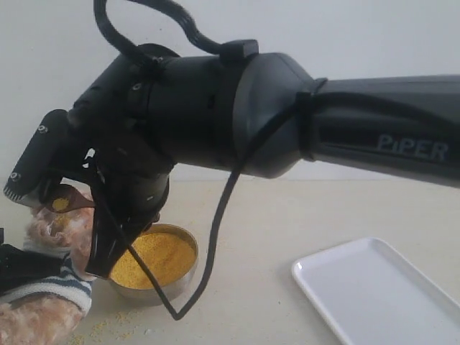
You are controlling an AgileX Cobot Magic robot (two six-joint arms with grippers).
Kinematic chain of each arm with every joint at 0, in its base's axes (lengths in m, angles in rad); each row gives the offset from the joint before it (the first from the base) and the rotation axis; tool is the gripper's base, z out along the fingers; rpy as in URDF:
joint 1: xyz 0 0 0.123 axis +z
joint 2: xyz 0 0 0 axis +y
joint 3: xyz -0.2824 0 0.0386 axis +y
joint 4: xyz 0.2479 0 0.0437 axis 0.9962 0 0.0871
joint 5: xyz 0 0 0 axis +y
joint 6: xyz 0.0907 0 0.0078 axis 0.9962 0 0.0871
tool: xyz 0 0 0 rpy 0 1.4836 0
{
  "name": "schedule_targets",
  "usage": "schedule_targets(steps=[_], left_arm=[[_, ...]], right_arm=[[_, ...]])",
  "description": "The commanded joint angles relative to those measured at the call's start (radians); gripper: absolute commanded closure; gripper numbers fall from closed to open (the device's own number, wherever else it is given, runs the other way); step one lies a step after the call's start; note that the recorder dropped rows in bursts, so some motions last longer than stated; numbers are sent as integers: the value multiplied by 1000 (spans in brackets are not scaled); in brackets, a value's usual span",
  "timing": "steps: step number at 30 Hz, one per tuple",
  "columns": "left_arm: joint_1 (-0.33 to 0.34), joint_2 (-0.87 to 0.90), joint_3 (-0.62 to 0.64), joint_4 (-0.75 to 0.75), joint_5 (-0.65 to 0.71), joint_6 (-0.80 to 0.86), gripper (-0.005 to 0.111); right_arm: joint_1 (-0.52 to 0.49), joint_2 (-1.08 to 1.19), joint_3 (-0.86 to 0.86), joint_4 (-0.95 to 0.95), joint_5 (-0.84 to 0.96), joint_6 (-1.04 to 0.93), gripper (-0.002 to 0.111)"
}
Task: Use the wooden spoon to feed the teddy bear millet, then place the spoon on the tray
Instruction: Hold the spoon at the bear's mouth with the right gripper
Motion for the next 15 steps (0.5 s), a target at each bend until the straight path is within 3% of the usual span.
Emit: schedule_targets(steps=[1, 15], left_arm=[[2, -2, -9, -15, 31, -4, 103], [2, -2, -9, -22, 35, -4, 103]], right_arm=[[26, -3, 1, -85, 23, 32, 109], [75, -3, 43, -261, 61, 65, 109]])
